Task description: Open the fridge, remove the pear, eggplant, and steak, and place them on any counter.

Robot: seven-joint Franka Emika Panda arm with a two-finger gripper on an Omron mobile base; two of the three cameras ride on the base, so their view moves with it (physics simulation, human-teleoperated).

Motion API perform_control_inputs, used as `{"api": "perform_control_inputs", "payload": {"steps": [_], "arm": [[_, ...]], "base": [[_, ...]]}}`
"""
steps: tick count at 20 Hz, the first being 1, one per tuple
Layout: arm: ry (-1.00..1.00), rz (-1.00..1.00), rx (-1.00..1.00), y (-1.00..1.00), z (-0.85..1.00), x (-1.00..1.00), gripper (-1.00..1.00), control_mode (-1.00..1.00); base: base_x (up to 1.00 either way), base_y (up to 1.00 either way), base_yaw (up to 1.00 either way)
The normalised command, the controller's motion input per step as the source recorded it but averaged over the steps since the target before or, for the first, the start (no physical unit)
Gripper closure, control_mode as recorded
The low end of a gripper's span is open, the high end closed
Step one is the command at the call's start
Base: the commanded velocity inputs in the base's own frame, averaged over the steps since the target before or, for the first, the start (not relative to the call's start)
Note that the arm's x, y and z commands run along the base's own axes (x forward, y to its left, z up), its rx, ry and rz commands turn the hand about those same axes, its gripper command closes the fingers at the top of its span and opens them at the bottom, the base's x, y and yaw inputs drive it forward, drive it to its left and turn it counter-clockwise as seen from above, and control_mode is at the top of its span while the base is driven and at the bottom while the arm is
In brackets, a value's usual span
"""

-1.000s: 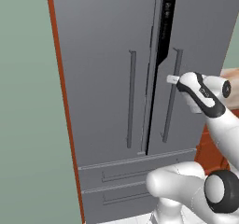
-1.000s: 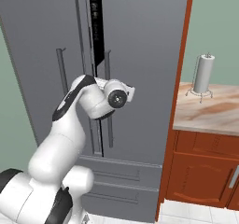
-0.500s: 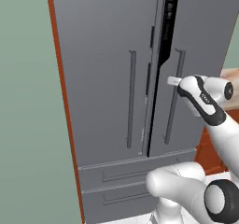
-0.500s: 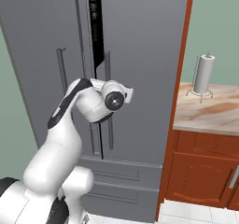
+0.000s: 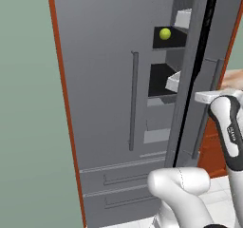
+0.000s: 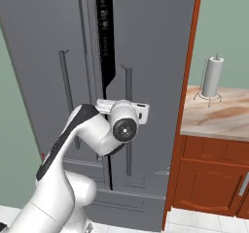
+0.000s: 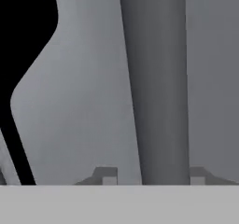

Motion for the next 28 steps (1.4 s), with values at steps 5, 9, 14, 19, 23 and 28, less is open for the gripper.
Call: {"api": "perform_control_inputs", "payload": {"steps": [5,9,14,19,23,28], "arm": [[0.0,0.03,-0.14,-0.54,0.01,-1.0,1.0,-1.0],[-0.03,0.11,-0.11,-0.37,0.04,-0.9,1.0,-1.0],[-0.12,0.14,-0.09,-0.1,0.14,-0.62,-1.0,-1.0],[-0.07,0.05,-0.06,-0.59,0.09,-0.89,-1.0,-1.0],[-0.13,-0.07,-0.03,-0.13,0.26,-1.0,-1.0,-1.0],[-0.04,-0.22,-0.06,0.51,0.52,-0.53,-1.0,-1.0]], "base": [[0.0,0.0,0.0],[0.0,0.0,0.0],[0.0,0.0,0.0],[0.0,0.0,0.0],[0.0,0.0,0.0],[0.0,0.0,0.0]]}}
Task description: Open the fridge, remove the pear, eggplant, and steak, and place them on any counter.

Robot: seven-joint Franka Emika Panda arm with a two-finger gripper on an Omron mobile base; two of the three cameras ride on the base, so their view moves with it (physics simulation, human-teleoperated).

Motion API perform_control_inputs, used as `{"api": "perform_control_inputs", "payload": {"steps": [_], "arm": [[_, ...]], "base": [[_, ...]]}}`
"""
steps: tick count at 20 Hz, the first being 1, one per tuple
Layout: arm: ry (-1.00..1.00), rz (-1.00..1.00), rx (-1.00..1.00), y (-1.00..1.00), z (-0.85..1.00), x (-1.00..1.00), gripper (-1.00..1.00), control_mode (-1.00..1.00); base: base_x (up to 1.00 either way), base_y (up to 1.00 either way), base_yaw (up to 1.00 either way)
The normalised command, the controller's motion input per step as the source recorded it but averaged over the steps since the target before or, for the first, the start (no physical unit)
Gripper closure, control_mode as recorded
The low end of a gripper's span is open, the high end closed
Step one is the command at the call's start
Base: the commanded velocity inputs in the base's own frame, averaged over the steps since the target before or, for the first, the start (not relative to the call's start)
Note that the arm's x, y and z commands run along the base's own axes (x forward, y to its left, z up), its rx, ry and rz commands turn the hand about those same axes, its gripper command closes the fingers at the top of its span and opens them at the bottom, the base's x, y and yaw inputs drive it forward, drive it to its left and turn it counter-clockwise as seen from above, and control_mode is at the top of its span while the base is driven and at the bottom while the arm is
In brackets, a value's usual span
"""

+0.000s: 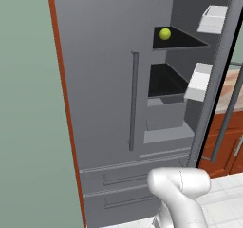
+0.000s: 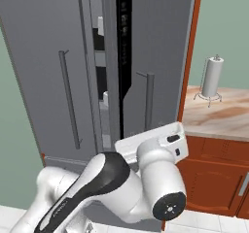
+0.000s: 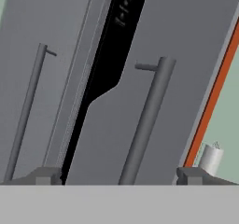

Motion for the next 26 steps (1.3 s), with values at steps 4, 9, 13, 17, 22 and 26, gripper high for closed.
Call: {"api": "perform_control_inputs", "payload": {"steps": [4,9,13,17,22,26], "arm": [[0.09,-0.21,-0.23,1.0,0.56,-0.07,-1.0,-1.0],[0.3,-0.3,-0.28,0.99,0.38,-0.02,-1.0,-1.0],[0.48,-0.3,-0.3,0.99,0.11,0.37,-1.0,-1.0],[0.28,-0.14,-0.14,0.74,0.0,0.75,-1.0,-1.0],[0.09,-0.01,-0.03,0.19,0.0,0.2,-1.0,-1.0],[0.07,-0.12,0.0,0.38,0.0,0.69,-1.0,-1.0]], "base": [[0.0,0.0,0.0],[0.0,0.0,0.0],[0.0,0.0,0.0],[0.0,0.0,0.0],[0.0,0.0,0.0],[0.0,0.0,0.0]]}}
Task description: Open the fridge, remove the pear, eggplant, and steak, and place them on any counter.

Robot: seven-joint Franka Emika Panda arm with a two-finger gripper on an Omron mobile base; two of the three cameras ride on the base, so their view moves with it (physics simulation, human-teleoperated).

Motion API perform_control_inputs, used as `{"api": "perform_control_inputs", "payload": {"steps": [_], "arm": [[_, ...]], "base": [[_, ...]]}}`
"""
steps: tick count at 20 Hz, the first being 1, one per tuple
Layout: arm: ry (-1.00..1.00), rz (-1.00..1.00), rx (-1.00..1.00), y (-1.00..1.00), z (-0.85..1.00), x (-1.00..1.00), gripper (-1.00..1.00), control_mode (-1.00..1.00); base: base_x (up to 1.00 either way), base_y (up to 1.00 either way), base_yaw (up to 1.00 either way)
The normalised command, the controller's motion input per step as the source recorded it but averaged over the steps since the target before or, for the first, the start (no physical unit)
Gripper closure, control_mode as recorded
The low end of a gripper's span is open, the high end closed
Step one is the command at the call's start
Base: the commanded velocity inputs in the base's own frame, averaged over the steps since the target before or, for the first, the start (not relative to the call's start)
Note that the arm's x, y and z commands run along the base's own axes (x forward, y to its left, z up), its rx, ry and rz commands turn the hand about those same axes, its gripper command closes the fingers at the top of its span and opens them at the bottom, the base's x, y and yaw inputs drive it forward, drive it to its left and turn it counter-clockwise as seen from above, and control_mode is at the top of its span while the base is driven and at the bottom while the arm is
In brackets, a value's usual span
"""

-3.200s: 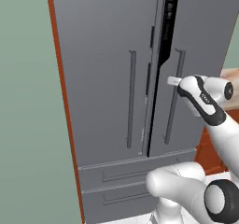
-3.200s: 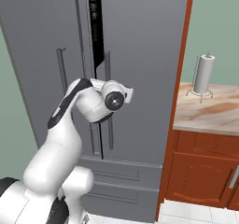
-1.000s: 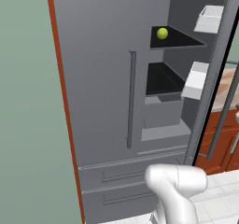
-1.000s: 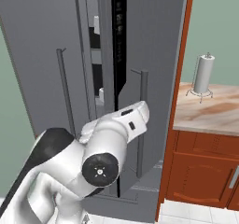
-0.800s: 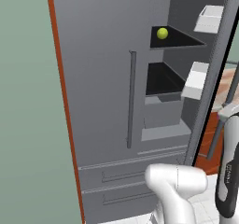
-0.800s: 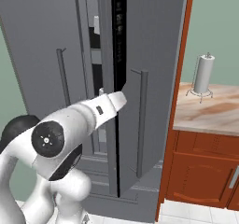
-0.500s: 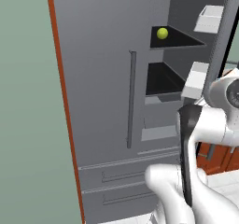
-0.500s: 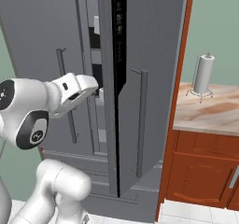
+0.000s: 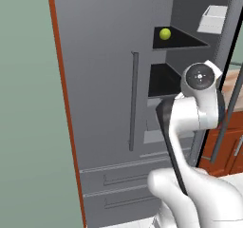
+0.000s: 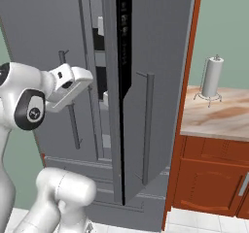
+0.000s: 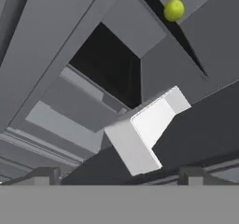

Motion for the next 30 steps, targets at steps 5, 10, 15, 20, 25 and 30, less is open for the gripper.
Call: {"api": "perform_control_inputs", "payload": {"steps": [5,10,15,20,25,30], "arm": [[0.04,-0.25,0.0,0.34,0.0,0.86,-1.0,-1.0],[0.12,-0.22,0.0,-0.05,0.0,0.88,-1.0,-1.0],[0.09,-0.13,0.0,-0.37,-0.06,0.43,-1.0,-1.0],[0.01,-0.1,-0.02,-0.36,-0.39,0.19,-1.0,-1.0],[0.0,-0.05,0.0,-0.24,-0.09,0.0,-1.0,-1.0],[0.0,-0.05,-0.01,-0.28,-0.19,0.05,-1.0,-1.0]], "base": [[0.0,0.0,0.0],[0.0,0.0,0.0],[0.0,0.0,0.0],[0.0,0.0,0.0],[0.0,0.0,0.0],[0.0,0.0,0.0]]}}
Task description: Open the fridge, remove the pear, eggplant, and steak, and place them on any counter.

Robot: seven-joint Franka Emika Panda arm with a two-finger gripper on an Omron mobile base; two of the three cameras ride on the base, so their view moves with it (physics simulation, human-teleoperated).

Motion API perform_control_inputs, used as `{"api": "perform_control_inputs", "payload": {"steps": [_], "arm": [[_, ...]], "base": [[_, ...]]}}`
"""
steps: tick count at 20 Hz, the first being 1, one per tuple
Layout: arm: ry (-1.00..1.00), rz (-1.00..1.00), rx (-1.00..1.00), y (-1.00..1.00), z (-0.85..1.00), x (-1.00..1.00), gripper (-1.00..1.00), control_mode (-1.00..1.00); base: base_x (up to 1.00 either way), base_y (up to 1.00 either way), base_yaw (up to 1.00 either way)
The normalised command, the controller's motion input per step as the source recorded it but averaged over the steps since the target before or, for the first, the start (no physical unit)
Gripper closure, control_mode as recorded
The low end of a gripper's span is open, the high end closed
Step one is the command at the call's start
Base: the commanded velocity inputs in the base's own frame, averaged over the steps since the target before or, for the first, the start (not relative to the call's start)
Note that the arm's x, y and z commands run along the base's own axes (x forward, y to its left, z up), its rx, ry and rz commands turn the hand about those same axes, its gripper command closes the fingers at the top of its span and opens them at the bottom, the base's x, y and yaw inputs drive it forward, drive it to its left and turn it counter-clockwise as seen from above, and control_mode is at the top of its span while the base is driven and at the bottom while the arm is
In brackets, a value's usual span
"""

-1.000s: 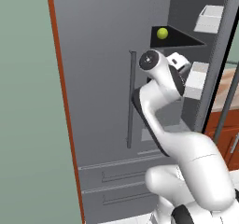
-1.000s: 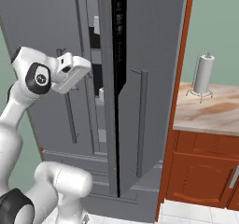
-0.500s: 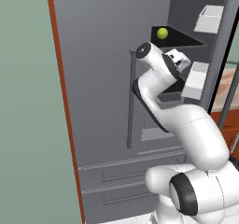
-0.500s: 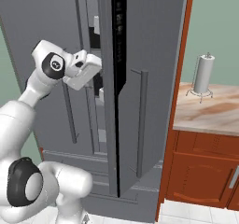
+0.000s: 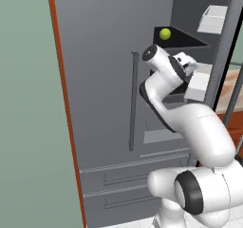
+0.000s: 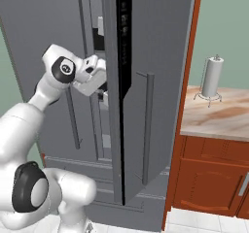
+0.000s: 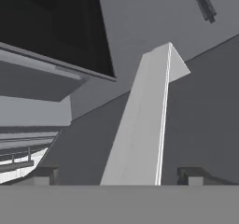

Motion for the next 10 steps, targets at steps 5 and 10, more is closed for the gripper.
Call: {"api": "perform_control_inputs", "payload": {"steps": [5,10], "arm": [[0.0,-0.16,-0.25,-0.82,-0.78,0.05,-1.0,-1.0],[0.0,-0.17,-0.22,-0.93,-0.47,-0.16,-1.0,-1.0]], "base": [[0.0,0.0,0.0],[0.0,0.0,0.0]]}}
